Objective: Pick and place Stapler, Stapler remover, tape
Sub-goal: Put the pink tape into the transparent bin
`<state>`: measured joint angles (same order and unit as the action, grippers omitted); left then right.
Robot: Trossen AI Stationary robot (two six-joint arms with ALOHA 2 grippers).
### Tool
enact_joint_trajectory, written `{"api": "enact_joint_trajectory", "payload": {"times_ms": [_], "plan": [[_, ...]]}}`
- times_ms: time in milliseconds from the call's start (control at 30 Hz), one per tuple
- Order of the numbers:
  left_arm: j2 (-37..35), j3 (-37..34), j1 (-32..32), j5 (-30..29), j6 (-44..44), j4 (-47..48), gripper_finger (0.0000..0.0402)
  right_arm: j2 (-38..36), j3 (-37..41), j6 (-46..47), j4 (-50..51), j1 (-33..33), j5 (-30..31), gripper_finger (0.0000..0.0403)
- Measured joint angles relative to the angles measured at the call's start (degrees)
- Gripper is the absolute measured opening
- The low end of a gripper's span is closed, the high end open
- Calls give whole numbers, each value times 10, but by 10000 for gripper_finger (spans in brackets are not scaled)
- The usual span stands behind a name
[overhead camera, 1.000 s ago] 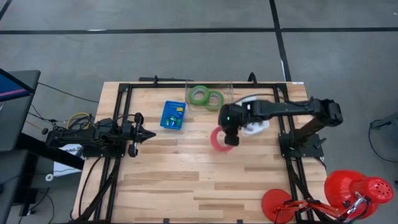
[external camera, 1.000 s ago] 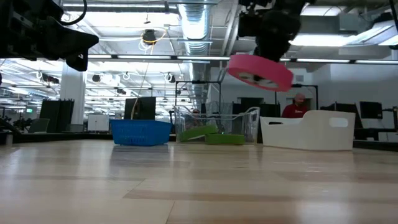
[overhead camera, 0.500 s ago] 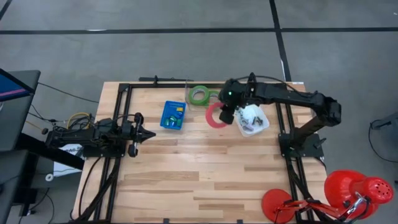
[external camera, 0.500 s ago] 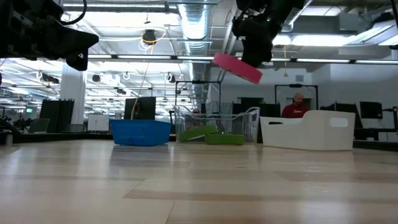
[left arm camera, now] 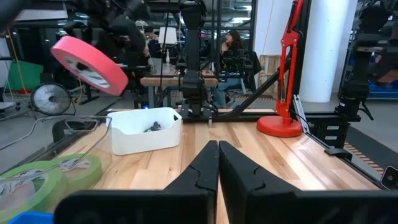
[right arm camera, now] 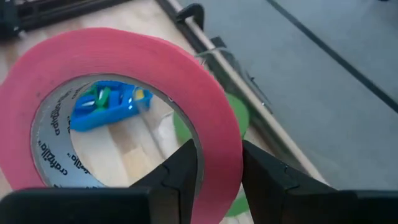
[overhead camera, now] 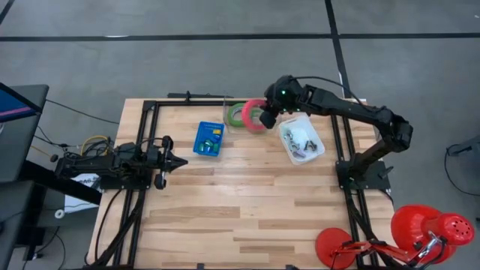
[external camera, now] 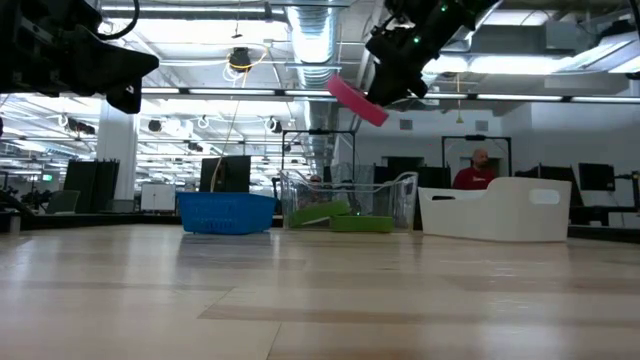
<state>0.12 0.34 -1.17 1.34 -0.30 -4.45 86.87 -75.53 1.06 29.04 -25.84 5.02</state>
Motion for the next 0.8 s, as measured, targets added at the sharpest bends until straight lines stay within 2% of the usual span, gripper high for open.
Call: {"api": "enact_joint_trajectory", "payload": {"times_ms": [300,800], "plan": [[0,0,0,0,0,-1,3,11,0,0,-20,-44,0,107],[0,0,0,0,0,-5,3,108,0,-1,-23,-109,-2,107]]}}
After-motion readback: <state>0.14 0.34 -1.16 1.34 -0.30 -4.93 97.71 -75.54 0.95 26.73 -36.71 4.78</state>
